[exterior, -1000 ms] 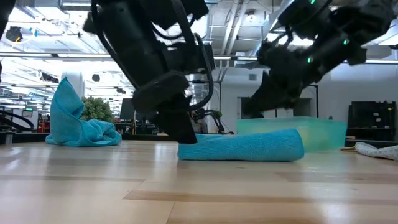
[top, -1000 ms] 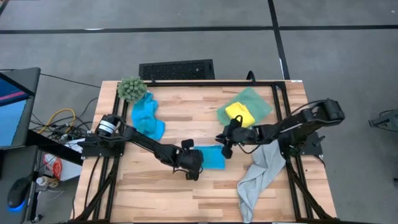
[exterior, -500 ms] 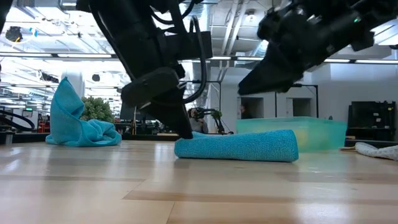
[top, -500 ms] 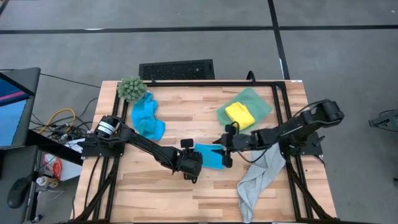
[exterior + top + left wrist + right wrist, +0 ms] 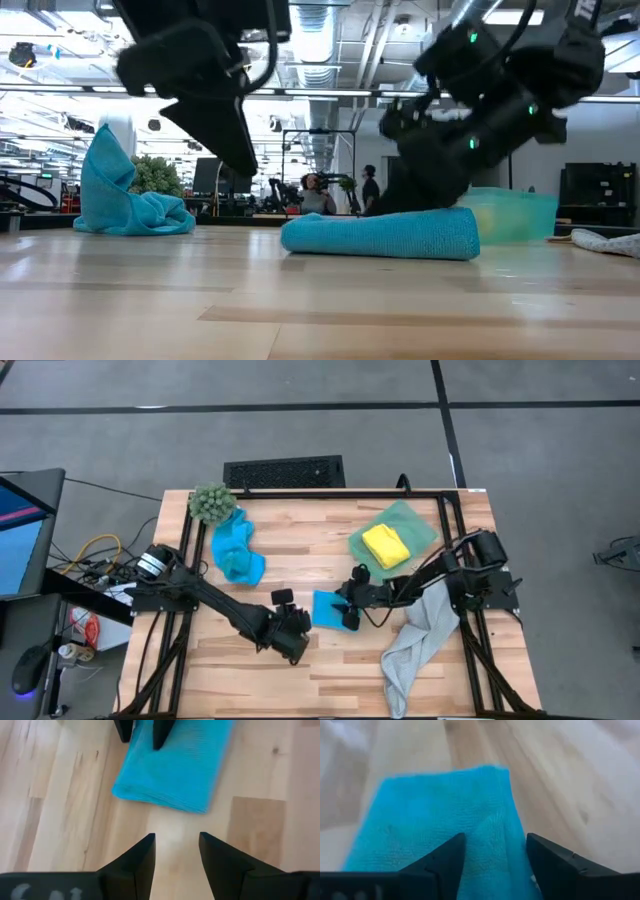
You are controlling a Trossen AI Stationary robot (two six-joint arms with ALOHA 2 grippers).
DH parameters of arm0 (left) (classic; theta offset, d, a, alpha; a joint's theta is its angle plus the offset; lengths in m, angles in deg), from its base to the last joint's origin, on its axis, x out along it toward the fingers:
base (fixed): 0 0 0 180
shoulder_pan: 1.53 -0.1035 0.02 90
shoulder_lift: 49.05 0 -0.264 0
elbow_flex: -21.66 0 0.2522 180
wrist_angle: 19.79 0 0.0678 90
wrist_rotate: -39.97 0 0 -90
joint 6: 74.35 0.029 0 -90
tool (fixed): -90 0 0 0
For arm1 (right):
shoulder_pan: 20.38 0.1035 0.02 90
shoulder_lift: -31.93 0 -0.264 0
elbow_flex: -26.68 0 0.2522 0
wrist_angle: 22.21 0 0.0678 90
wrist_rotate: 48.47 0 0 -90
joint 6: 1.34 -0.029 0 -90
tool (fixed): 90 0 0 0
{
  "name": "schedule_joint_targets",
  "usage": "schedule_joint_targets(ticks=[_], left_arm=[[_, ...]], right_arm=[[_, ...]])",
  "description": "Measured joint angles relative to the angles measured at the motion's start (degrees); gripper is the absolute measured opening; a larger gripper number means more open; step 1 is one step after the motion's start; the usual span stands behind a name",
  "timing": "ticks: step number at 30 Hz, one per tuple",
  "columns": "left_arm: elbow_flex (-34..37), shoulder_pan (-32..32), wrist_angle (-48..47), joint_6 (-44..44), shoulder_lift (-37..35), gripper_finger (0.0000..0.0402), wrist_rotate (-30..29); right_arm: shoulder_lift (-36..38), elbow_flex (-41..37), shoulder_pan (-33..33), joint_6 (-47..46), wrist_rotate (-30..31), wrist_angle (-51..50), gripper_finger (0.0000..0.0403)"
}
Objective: Fold microfiber towels
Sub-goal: Put the right blue towel into the blue bin
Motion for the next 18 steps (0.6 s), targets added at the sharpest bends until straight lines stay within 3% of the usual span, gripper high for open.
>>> schedule_joint_targets(ticks=[5,8,11,16,18], left_arm=[[0.00,1.89,-0.32,-0.55,0.02,0.0146,-1.37],[0.00,2.20,-0.95,-1.28,0.02,0.0146,-2.41],[0.00,2.31,-1.64,-1.93,0.02,0.0146,-2.77],[0.00,2.41,-2.36,-3.57,0.02,0.0146,-2.74],[0.00,2.49,-2.76,-4.02,0.02,0.0146,-2.74]], right_arm=[[-4.44,0.44,1.15,-4.10,1.39,1.92,0.0226],[-5.59,0.55,1.45,-4.64,1.75,2.67,0.0201],[-5.64,0.57,1.49,-5.38,1.09,2.70,0.0150],[-5.57,0.52,0.83,-4.69,-2.72,3.17,0.0032],[-5.52,0.44,0.55,-5.26,-3.72,3.27,0.0017]])
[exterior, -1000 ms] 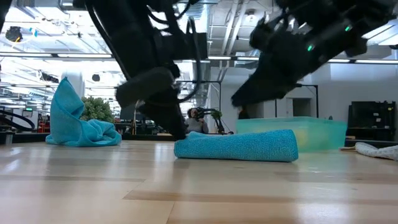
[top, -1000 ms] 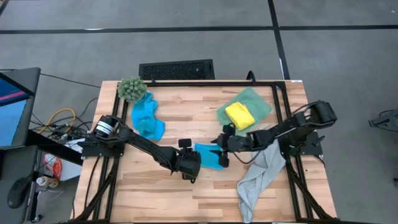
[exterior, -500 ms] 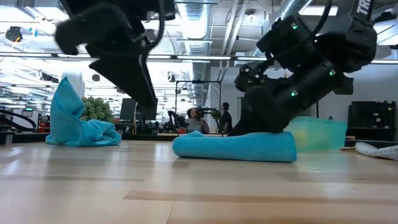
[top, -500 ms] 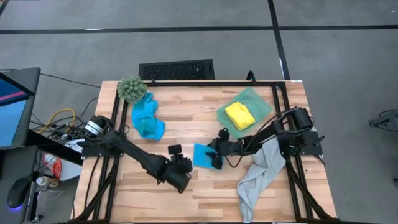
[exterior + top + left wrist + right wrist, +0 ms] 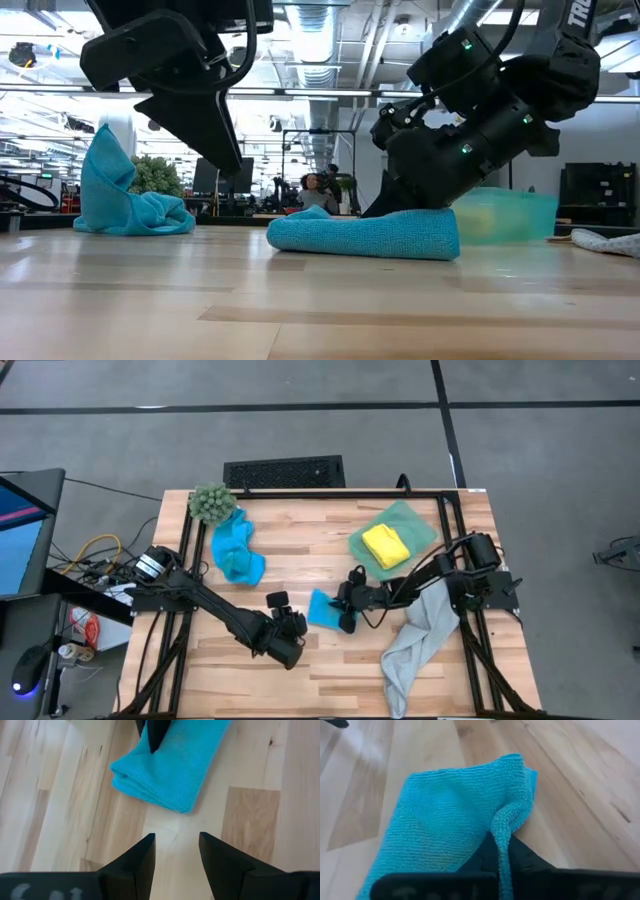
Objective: Fold microfiber towels
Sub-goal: Put the right blue towel into the blue bin
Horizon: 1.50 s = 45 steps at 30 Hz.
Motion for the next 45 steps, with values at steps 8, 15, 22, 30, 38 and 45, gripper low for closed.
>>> schedule_joint_targets(ticks=[8,15,22,30,38,45], left_arm=[[0.00,0.19,-2.39,-2.73,0.00,0.0146,1.08],[0.00,0.60,-3.67,-3.51,0.00,0.0146,1.08],[0.00,1.04,-5.30,-4.28,0.00,0.0146,1.44],[0.00,2.07,-5.50,-6.34,0.00,0.0146,1.40],[0.00,2.87,-5.50,-7.22,0.00,0.0146,1.42],[0.00,2.91,-5.50,-7.76,0.00,0.0146,1.42]], right_arm=[[9.42,-1.09,-0.36,-0.60,-2.00,-8.91,0.0017],[22.41,-0.79,-4.85,0.40,0.05,-19.87,0.0017],[33.42,-0.70,-10.46,1.82,0.70,-27.46,0.0017],[33.98,-0.57,-9.87,0.50,-2.63,-28.96,0.0017],[22.21,-0.55,-3.86,-5.09,-2.28,-22.38,0.0016],[15.25,-0.46,-4.28,-7.12,2.63,-20.81,0.0069]])
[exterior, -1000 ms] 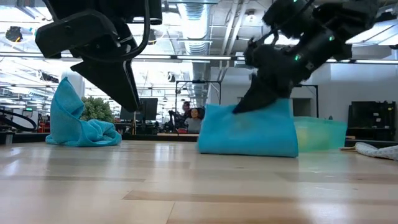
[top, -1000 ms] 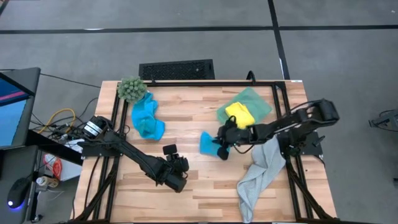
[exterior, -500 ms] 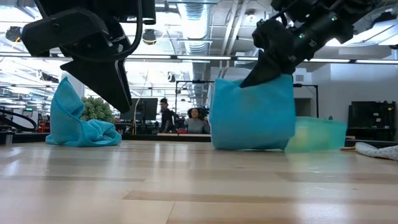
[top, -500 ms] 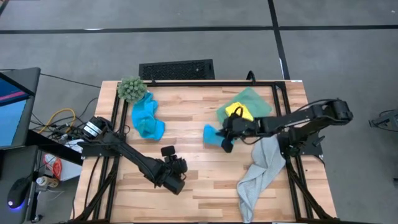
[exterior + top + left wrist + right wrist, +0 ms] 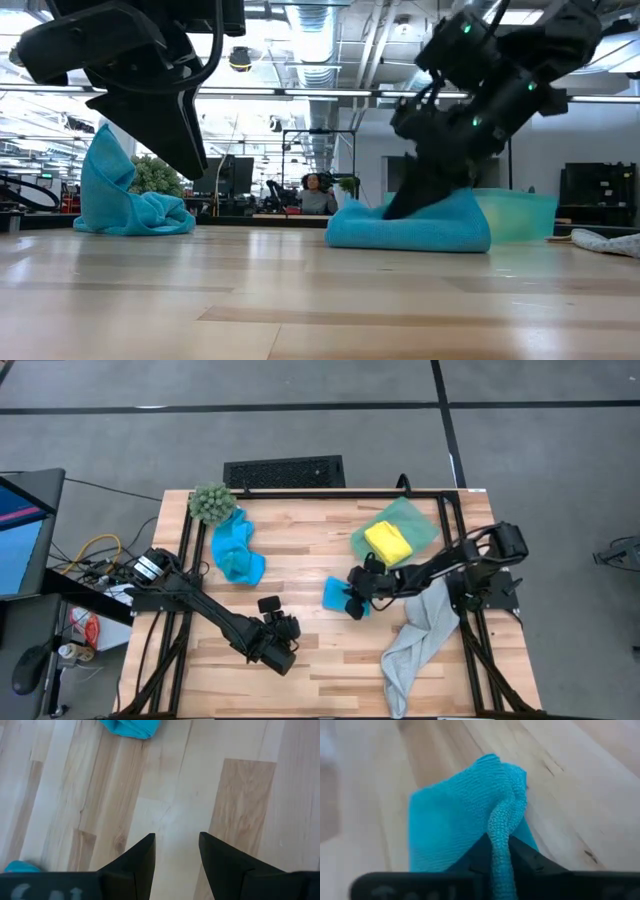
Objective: Fold microfiber towels
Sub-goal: Put the right blue towel into the blue bin
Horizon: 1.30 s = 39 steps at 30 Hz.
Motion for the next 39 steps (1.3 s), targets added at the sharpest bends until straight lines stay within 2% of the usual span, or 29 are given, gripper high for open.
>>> schedule_joint_targets(ticks=[11,14,17,21,23,27,28,33,39], left_arm=[[0.00,0.00,0.00,0.36,0.00,0.0146,-0.01],[0.00,0.02,0.00,0.38,0.00,0.0146,0.00],[0.00,0.01,0.00,0.38,0.00,0.0146,-0.01],[0.00,0.00,0.00,0.36,0.00,0.0146,0.00],[0.00,0.00,0.00,0.36,0.00,0.0146,0.00],[0.00,0.01,0.00,0.38,0.00,0.0146,0.07],[0.00,0.02,0.00,0.36,0.00,0.0146,0.13],[0.00,0.05,-0.04,0.04,0.00,0.0146,1.58],[-0.02,0.20,-0.49,-0.14,0.02,0.0146,3.06]], right_arm=[[-1.28,0.06,-0.93,0.55,0.08,-2.54,0.0193],[-2.71,0.23,-0.89,0.42,-0.04,-2.56,0.0214],[-5.13,0.41,-0.36,-0.73,0.15,-1.73,0.0217],[-7.21,0.61,0.90,-1.68,1.29,0.45,0.0182],[-7.33,0.61,1.31,-1.96,0.74,0.89,0.0142],[-6.47,0.55,1.28,-0.70,-2.67,0.90,0.0034],[-6.13,0.49,1.02,-0.68,-4.20,0.73,0.0024],[-3.87,0.03,0.59,-2.45,-7.42,-0.96,0.0024],[5.60,-0.46,0.10,-1.01,-5.84,-6.60,0.0024]])
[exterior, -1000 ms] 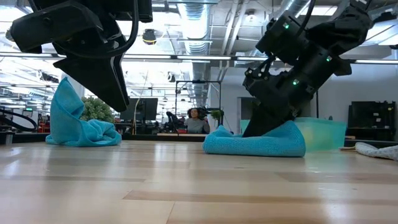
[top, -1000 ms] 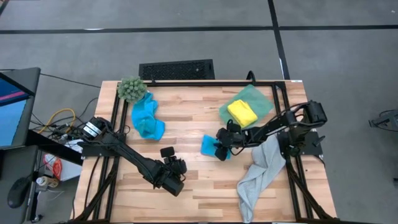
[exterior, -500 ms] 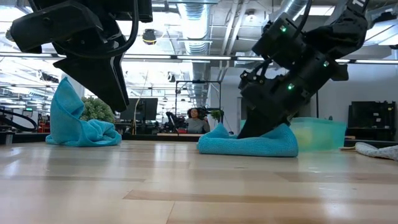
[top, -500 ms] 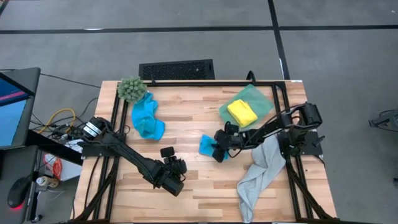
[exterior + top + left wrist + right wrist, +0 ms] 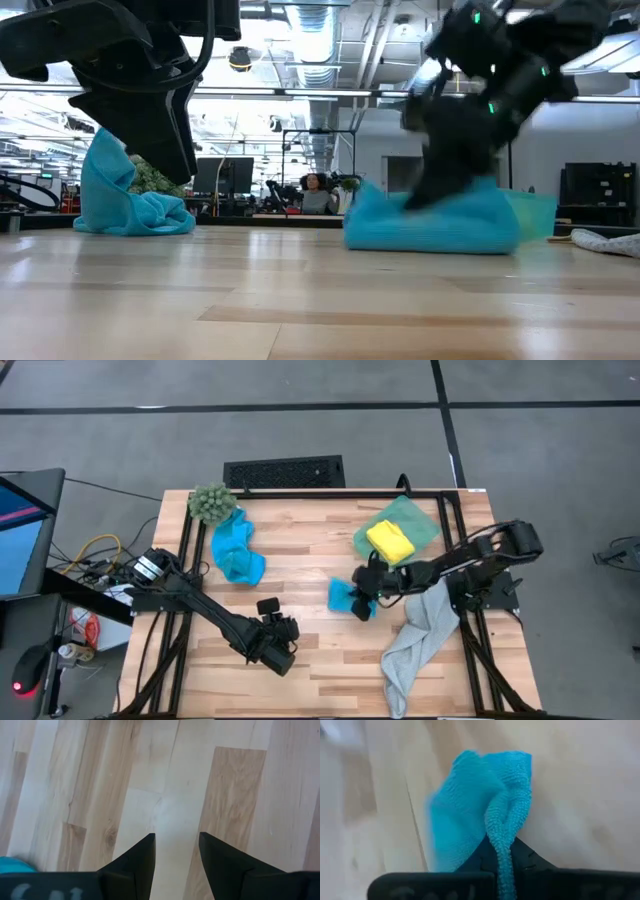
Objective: Fold microfiber towels
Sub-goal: Put the right blue towel into the blue bin
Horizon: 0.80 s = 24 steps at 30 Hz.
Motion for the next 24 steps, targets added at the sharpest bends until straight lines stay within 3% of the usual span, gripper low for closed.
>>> schedule_joint_targets(ticks=[7,14,18,24], left_arm=[[0.00,0.04,-0.15,0.00,0.00,0.0146,-0.13],[0.00,0.04,-0.70,0.03,0.00,0.0146,-0.10],[0.00,0.02,-1.55,0.06,0.00,0.0146,-0.09],[0.00,0.02,-1.68,0.49,0.00,0.0146,-0.91]], right_arm=[[11.34,0.16,-2.63,1.49,1.68,-5.90,0.0024],[23.97,0.29,-7.99,4.14,8.04,-16.79,0.0024],[32.74,0.31,-14.34,7.16,11.94,-23.29,0.0024],[39.95,0.40,-30.32,12.19,13.47,-31.01,0.0024]])
